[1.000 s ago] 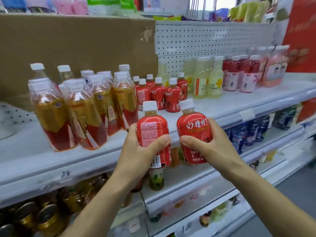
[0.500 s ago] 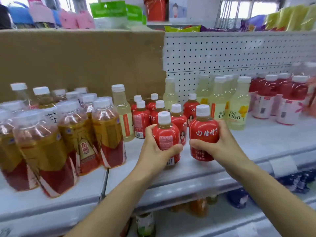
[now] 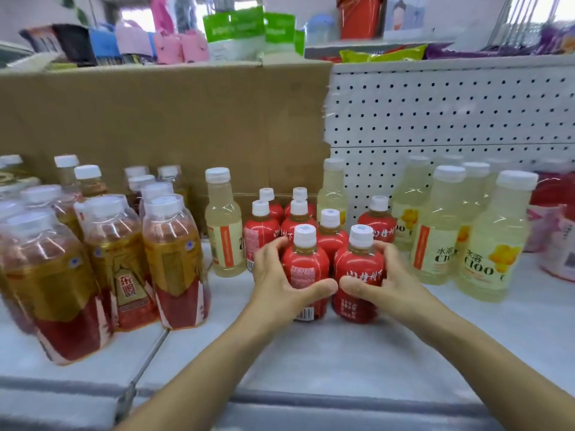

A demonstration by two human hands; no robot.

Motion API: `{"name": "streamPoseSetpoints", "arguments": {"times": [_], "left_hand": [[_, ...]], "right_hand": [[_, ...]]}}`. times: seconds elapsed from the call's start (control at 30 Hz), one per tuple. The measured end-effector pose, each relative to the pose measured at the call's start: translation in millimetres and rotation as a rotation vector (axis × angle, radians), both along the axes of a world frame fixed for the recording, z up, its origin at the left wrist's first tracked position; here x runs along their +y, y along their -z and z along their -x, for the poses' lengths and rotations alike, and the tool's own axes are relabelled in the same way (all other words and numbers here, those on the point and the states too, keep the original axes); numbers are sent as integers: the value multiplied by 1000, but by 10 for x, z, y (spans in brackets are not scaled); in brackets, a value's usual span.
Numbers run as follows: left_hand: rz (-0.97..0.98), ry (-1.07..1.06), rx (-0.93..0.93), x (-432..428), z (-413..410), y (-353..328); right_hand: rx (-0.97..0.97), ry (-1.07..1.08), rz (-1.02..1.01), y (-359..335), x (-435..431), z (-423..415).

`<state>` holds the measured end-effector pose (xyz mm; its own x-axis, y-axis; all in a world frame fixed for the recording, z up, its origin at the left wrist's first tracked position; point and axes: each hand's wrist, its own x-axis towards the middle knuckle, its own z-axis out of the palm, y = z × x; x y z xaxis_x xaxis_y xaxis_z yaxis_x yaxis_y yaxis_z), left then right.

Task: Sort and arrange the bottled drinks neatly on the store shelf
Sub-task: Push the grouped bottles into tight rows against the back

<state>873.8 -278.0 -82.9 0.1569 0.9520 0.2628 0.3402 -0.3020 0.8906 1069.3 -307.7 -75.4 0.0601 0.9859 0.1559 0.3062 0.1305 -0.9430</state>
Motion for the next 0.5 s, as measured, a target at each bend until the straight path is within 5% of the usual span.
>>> {"name": "streamPoseSetpoints", "arguments": {"times": [0.23, 0.5], "left_hand": [[-284, -495, -147, 527, 197, -717], [-73, -625, -262, 1109, 368, -758]], "right_hand": [[-48, 9, -201, -607, 350, -77], [-169, 85, -90, -934, 1333, -37]]}}
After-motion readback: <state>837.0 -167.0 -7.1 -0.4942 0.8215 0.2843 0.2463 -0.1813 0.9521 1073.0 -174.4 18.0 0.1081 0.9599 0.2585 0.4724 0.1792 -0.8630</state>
